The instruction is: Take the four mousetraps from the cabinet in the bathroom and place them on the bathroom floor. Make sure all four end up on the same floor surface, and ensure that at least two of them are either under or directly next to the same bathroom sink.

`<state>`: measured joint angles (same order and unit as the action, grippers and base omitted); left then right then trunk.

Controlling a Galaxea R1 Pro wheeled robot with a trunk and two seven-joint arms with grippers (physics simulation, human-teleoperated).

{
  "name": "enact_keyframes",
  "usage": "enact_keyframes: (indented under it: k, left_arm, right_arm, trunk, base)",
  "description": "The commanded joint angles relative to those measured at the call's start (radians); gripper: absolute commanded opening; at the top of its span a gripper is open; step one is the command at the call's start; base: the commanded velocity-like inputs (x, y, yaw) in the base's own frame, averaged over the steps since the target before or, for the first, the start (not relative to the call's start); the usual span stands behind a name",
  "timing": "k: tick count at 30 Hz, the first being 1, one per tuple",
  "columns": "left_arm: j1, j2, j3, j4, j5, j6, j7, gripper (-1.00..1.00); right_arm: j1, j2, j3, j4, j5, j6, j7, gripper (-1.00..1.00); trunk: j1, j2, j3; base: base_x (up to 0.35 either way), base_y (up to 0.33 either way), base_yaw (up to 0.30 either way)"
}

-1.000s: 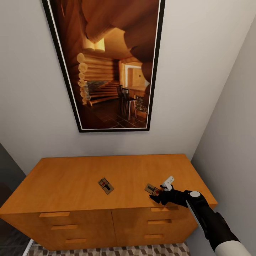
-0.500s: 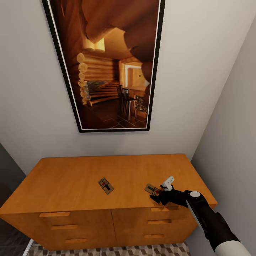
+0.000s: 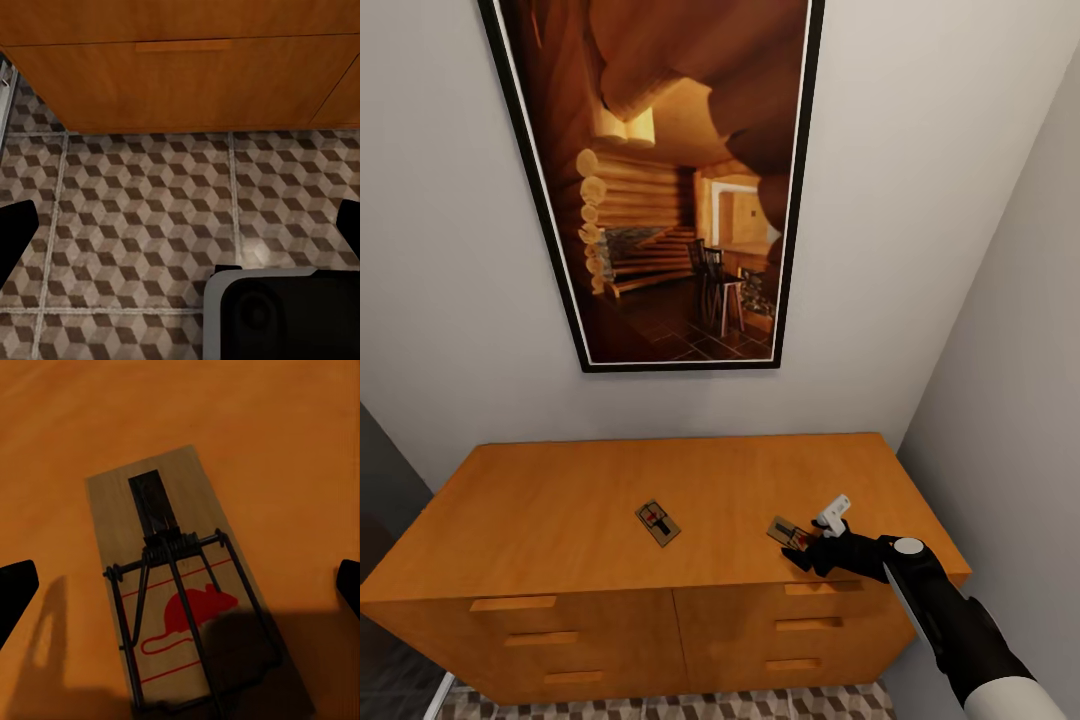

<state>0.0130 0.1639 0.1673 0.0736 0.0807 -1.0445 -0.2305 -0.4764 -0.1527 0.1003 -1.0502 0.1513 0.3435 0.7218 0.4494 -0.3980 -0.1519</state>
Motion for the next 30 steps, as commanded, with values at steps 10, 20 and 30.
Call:
enact_keyframes:
  k: [10,20,30]
  left_arm:
    - [-0.001,0.0,0.003,0.002,0.008,-0.003,-0.01,1.0]
    - [-0.001,0.0,0.003,0.001,0.008,-0.003,-0.01,1.0]
    - [-0.001,0.0,0.003,0.001,0.008,-0.003,-0.01,1.0]
  right_arm:
    - [-0.001,0.001,0.001,-0.001,0.007,0.004,-0.002,1.0]
    - [-0.001,0.001,0.001,-0.001,0.007,0.004,-0.002,1.0]
    - [-0.001,0.001,0.001,-0.001,0.007,0.005,-0.004,1.0]
  trunk:
    - [0.001,-0.002,-0.002]
    - [0.001,-0.002,-0.002]
    - [0.001,-0.002,-0.002]
  base:
    - [0.0,0.0,0.0]
    - [0.0,0.0,0.0]
    - [0.0,0.0,0.0]
